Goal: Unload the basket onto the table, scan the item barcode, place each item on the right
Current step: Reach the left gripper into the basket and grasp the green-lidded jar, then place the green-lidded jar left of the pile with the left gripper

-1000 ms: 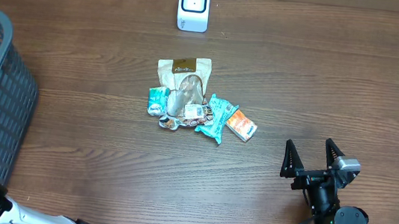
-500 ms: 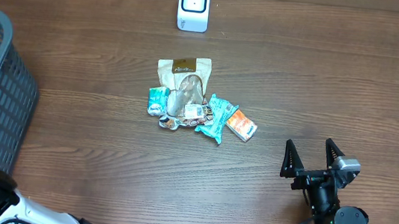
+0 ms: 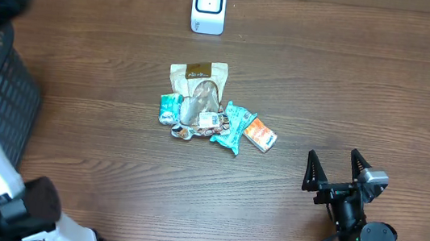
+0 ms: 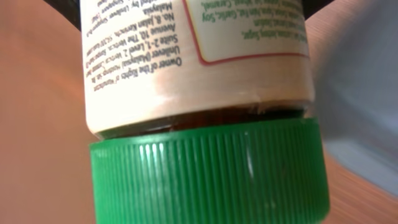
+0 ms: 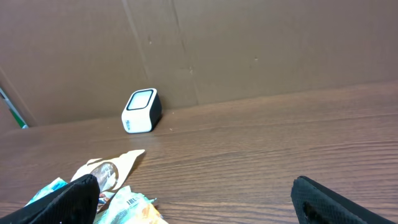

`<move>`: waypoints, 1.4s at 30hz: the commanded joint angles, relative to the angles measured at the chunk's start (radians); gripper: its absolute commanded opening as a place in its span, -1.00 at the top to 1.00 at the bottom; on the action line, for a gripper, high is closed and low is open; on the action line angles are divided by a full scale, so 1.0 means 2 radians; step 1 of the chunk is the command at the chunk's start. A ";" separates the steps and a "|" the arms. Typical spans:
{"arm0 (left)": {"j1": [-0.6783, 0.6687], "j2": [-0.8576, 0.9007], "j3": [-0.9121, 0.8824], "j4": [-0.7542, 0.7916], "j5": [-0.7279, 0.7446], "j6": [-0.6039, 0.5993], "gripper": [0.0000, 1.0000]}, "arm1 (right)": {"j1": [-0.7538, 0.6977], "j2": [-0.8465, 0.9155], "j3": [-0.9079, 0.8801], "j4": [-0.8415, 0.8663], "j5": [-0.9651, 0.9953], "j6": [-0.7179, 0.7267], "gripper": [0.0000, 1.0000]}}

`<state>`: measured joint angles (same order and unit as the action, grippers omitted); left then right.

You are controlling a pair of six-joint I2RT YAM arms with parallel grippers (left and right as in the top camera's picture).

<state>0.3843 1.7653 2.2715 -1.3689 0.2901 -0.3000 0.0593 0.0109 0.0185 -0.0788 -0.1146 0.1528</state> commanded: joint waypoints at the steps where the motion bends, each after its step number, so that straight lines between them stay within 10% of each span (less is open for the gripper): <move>1: -0.075 -0.009 0.001 -0.036 -0.063 0.035 0.30 | -0.002 -0.004 -0.005 0.002 0.004 -0.002 -1.00; 16: -0.197 -0.002 -0.294 0.009 -0.132 0.038 0.29 | -0.002 -0.004 -0.005 0.002 0.004 -0.002 -1.00; 42: -0.225 -0.002 -0.616 0.322 -0.136 0.038 0.06 | -0.002 -0.004 -0.005 0.002 0.004 -0.002 -1.00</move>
<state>-0.0658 1.7672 1.0679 -0.7269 0.0250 -0.2344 0.0593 0.0113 0.0185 -0.0792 -0.1150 0.1532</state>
